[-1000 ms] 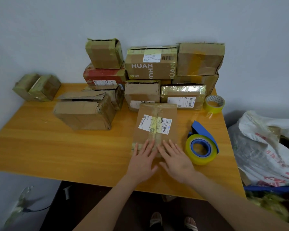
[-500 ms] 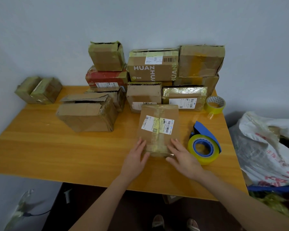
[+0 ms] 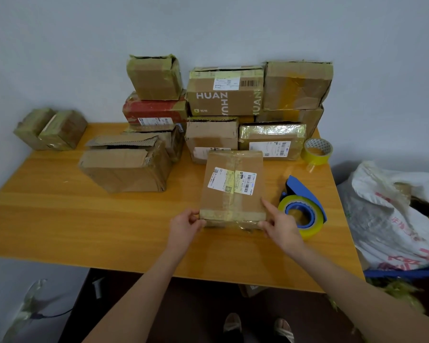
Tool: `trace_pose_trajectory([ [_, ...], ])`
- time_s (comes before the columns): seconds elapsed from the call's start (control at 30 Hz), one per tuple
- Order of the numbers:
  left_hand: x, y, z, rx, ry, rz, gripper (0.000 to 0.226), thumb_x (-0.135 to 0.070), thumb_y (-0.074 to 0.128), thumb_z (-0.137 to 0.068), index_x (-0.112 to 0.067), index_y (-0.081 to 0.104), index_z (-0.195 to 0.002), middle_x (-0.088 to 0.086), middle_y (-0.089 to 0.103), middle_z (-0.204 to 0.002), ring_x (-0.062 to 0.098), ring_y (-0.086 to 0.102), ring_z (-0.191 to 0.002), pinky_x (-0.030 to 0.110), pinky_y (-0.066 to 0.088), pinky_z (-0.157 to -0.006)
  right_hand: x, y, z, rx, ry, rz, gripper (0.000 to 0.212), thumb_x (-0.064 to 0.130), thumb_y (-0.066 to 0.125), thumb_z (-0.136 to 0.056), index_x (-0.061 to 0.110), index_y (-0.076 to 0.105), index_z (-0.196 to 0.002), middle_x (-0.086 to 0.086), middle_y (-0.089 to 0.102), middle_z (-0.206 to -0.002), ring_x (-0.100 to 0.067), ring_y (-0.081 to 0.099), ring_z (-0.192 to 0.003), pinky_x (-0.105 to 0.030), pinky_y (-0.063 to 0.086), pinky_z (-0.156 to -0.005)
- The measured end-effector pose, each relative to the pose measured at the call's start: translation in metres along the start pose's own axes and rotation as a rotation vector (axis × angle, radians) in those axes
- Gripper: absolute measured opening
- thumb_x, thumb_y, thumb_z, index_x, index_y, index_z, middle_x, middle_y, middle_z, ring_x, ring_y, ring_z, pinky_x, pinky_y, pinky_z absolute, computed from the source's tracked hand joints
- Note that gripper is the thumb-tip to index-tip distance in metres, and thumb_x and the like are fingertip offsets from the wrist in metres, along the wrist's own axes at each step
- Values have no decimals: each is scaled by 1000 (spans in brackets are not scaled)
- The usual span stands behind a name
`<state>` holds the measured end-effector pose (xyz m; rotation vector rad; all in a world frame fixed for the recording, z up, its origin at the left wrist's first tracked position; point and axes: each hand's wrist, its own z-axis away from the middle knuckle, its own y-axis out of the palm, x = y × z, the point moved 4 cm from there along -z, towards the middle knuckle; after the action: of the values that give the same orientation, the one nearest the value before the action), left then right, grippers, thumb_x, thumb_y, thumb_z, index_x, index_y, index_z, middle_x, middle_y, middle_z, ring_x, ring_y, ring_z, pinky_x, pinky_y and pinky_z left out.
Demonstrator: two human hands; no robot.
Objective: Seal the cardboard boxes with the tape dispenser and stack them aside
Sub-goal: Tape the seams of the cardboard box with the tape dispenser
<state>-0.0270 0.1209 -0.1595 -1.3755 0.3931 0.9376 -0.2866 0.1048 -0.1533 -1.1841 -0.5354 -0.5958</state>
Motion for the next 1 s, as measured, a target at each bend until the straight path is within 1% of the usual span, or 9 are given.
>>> trace_pose_trajectory([
  [0.17, -4, 2, -3, -24, 24, -173, 28, -22, 79, -77, -11, 64, -98, -11, 54, -67, 1, 51, -60, 9, 39, -49, 3, 1, -4, -23, -43, 369, 68, 45, 64, -89, 30, 36, -148, 6, 65, -88, -12, 56, -76, -22, 42, -57],
  [0.27, -9, 7, -3, -39, 13, -245, 36, -28, 80, -76, -10, 59, -100, -6, 59, -76, 10, 55, -68, 22, 45, -58, 9, 1, -5, -93, -123, 569, 60, 55, 62, -86, 31, 42, -137, 7, 69, -91, -13, 60, -71, -24, 35, -47],
  [0.37, -15, 13, -1, -45, -22, -346, 51, -35, 81, -73, -13, 48, -106, 4, 60, -105, 20, 58, -92, 29, 45, -65, 10, -1, -10, -103, -100, 619, 64, 62, 64, -80, 30, 41, -131, 2, 56, -112, -19, 57, -98, -27, 43, -59],
  [0.43, -19, 16, 1, -80, 48, -470, 73, -45, 83, -66, -14, 43, -119, 6, 50, -120, 20, 52, -107, 26, 45, -74, 15, 1, -12, -106, -97, 637, 75, 70, 65, -73, 27, 41, -129, -3, 42, -123, -22, 44, -113, -32, 48, -74],
  [0.53, -25, 28, 3, -20, 137, -504, 111, -58, 78, -64, -17, 19, -148, 14, 28, -148, 28, 39, -132, 37, 47, -98, 31, 15, -10, -78, -158, 645, 86, 79, 58, -70, 25, 41, -135, -8, 28, -142, -27, 31, -130, -39, 47, -94],
  [0.67, -32, 37, -6, 73, 152, -595, 109, -63, 68, -72, -19, 11, -153, 12, 14, -160, 28, 49, -127, 37, 49, -92, 38, 22, -16, -53, -134, 589, 70, 68, 60, -79, 28, 42, -133, -6, 24, -147, -29, 33, -131, -37, 51, -87],
  [0.87, -10, 15, -10, 118, 234, -320, 89, -21, 73, -82, -35, 17, -149, 8, 52, -141, 22, 58, -116, 36, 49, -98, 18, 11, -17, 77, -282, 505, 64, 38, 61, -92, 33, 31, -148, 1, 5, -162, -23, 51, -124, -31, 52, -88],
  [0.93, -8, 15, -7, 127, 271, -418, 94, -19, 70, -85, -39, 3, -146, 6, 37, -152, 23, 50, -126, 38, 45, -103, 11, 9, -14, 90, -318, 530, 68, 31, 57, -96, 34, 19, -154, 3, -6, -163, -26, 38, -137, -32, 47, -98],
  [1.0, -12, 21, 0, 64, 371, -635, 104, -27, 71, -84, -31, -12, -147, 4, 2, -161, 25, 21, -145, 39, 26, -117, 12, 12, -8, 42, -351, 618, 72, 35, 52, -98, 31, 10, -155, 0, -11, -163, -28, 7, -150, -38, 25, -117],
])
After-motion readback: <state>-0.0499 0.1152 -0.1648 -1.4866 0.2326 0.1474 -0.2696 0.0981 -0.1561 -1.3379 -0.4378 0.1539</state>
